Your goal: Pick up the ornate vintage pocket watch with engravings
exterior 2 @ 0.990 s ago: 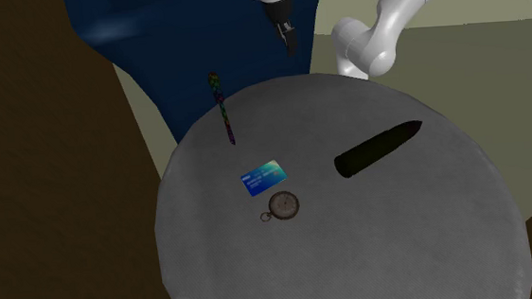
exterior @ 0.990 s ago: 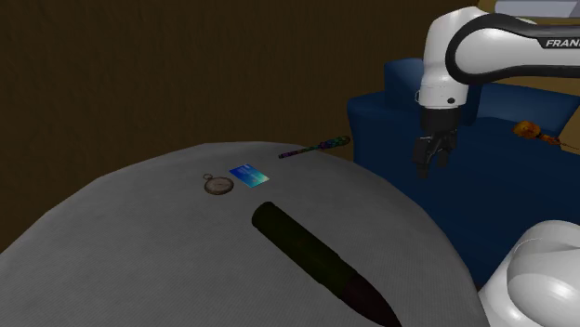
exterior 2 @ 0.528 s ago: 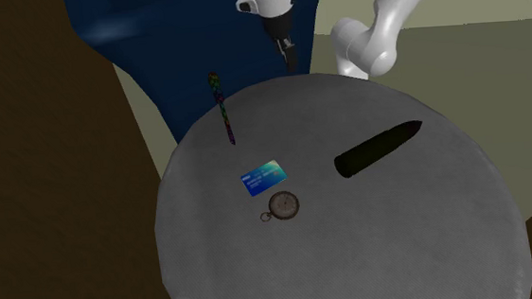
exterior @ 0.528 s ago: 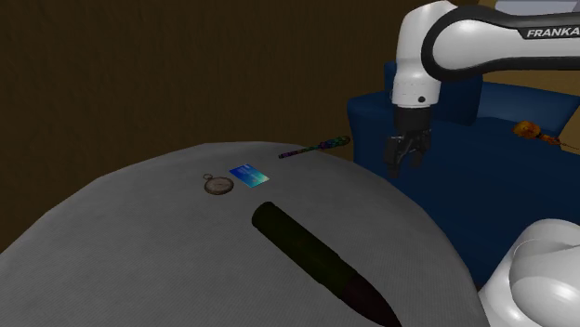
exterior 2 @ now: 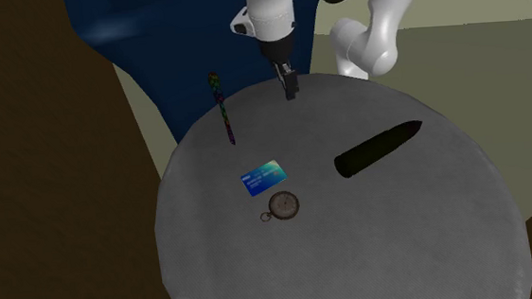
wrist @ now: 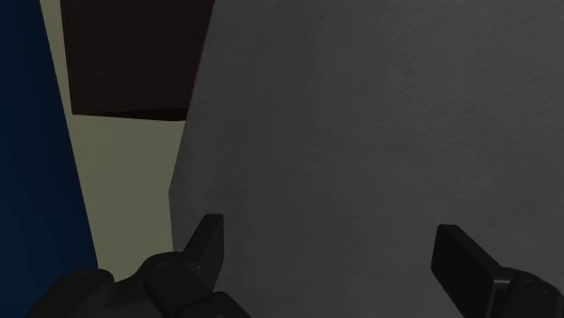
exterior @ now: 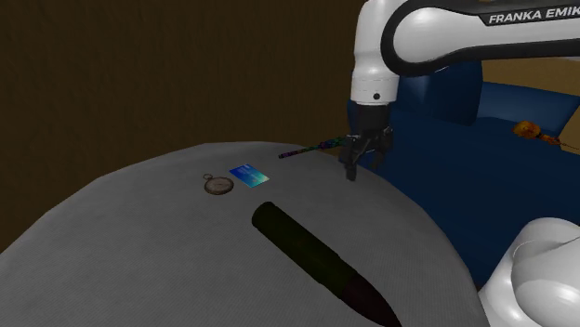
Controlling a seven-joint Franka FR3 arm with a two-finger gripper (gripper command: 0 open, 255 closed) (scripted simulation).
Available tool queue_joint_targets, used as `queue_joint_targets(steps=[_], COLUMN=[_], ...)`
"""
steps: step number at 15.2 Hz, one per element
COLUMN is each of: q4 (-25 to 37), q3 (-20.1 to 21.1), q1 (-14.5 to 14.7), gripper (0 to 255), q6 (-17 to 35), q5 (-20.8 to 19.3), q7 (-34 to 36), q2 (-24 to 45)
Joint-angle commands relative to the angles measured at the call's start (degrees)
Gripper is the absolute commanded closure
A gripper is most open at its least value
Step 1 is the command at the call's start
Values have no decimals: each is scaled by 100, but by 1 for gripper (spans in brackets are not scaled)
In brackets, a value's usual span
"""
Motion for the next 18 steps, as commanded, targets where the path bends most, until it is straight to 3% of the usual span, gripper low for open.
queue_joint_targets(steps=[1,10,18], q4=[268,1714,3508], q3=[147,850,1345], q1=[46,280,635], gripper=[0,0,0], q6=[96,434,419], q5=[73,107,-365], q7=[195,1204,2170], q2=[285,1717,3259])
